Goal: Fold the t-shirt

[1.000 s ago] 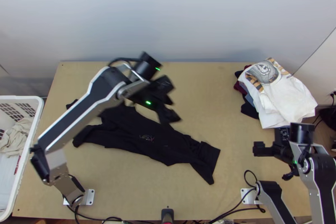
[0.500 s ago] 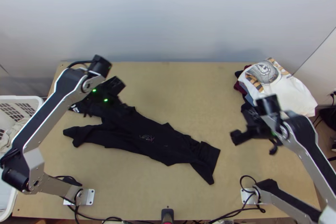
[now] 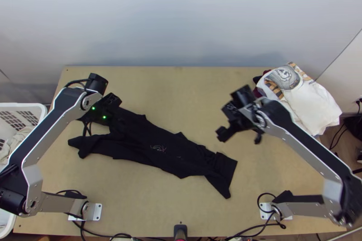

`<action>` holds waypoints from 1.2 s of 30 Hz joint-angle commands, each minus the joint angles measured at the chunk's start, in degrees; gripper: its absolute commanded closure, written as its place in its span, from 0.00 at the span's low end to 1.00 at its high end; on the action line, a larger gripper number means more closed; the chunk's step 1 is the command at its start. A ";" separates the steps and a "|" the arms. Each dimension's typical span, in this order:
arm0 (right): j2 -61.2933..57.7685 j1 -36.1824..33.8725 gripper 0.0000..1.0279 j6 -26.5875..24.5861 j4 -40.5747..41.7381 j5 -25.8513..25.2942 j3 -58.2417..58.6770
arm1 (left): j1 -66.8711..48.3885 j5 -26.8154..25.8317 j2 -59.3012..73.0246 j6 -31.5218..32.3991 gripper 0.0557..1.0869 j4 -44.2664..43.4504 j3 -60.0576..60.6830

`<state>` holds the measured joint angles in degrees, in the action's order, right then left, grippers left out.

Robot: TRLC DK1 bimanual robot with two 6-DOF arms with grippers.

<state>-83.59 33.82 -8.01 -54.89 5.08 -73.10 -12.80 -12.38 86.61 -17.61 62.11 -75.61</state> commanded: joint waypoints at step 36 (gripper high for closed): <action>-14.05 5.46 0.10 3.70 3.48 1.86 -11.89 | -19.46 6.05 6.03 -2.17 0.96 -10.34 14.53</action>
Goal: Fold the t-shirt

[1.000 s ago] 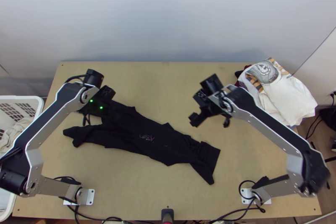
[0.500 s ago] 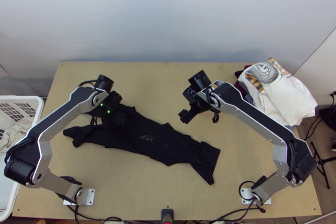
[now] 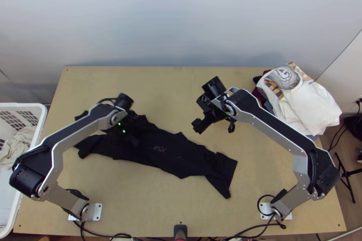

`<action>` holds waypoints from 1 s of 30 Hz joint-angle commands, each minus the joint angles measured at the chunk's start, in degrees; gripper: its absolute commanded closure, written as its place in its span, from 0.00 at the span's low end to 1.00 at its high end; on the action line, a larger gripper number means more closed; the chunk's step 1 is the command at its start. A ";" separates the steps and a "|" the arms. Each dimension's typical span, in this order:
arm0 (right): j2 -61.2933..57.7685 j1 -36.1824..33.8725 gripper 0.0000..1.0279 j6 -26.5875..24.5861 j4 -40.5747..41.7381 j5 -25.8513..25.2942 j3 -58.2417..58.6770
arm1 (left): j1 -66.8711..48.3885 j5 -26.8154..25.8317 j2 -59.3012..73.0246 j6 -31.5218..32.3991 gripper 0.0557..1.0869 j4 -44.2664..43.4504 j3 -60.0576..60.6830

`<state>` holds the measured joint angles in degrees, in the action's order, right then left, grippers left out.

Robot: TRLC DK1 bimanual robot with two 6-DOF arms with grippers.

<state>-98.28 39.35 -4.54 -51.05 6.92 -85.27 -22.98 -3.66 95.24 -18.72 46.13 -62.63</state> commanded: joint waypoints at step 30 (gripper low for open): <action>-18.70 8.28 0.10 1.02 -3.53 6.18 -20.63 | 5.40 -12.07 -23.87 -8.26 0.04 20.93 3.13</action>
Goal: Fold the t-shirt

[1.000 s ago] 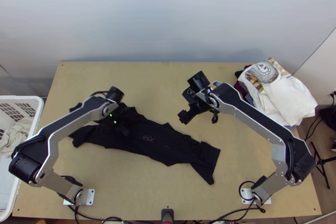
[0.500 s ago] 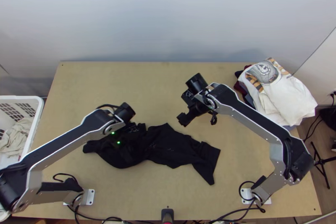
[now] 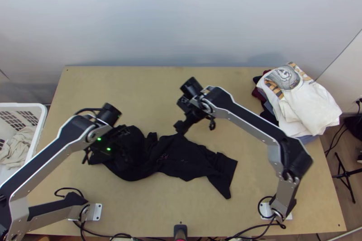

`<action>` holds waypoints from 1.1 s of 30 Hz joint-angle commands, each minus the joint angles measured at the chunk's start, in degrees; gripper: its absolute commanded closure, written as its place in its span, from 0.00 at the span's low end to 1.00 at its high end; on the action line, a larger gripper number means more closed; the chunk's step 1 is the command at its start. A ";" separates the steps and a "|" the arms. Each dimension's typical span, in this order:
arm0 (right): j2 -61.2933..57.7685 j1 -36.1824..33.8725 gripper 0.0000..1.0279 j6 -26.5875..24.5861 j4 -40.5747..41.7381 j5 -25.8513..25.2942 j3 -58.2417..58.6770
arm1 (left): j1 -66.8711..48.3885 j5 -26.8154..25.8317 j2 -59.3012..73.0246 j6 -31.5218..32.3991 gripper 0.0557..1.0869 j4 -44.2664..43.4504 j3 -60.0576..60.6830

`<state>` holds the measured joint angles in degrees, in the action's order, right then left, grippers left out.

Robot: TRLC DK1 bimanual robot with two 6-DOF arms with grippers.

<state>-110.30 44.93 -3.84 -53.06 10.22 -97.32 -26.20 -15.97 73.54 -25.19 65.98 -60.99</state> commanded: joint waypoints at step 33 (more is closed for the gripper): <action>-26.02 9.21 0.26 1.37 1.29 7.18 -26.70 | 20.04 2.34 -11.40 4.01 0.04 -2.78 12.39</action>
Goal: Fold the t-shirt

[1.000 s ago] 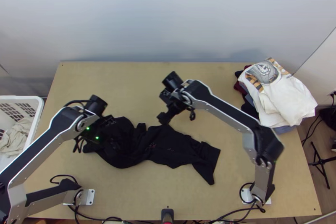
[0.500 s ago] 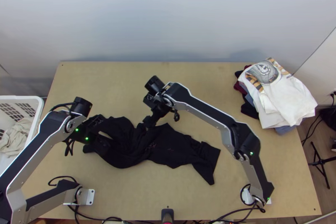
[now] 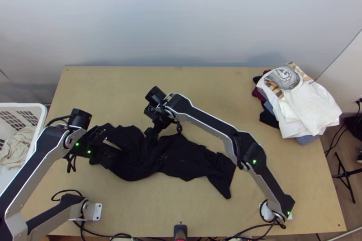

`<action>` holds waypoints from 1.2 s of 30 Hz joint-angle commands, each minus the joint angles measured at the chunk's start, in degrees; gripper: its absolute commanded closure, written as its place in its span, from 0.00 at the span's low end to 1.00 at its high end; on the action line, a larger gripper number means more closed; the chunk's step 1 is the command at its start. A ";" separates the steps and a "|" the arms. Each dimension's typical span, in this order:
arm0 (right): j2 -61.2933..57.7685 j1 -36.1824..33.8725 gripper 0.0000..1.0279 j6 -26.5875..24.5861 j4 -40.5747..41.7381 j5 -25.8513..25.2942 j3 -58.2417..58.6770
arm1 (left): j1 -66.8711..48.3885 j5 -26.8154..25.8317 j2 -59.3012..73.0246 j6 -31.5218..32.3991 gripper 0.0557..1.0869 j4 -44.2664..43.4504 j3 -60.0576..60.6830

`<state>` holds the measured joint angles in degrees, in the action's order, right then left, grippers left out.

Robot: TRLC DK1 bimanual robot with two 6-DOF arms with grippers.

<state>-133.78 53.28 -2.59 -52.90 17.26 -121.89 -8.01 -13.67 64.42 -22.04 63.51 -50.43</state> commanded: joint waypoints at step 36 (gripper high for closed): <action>4.84 0.69 0.97 -1.28 6.67 0.15 8.42 | 4.58 0.75 -5.36 1.21 0.04 -1.81 5.43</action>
<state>-132.20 54.00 -3.38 -46.81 17.41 -114.72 -3.62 -12.99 59.09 -21.02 62.04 -45.15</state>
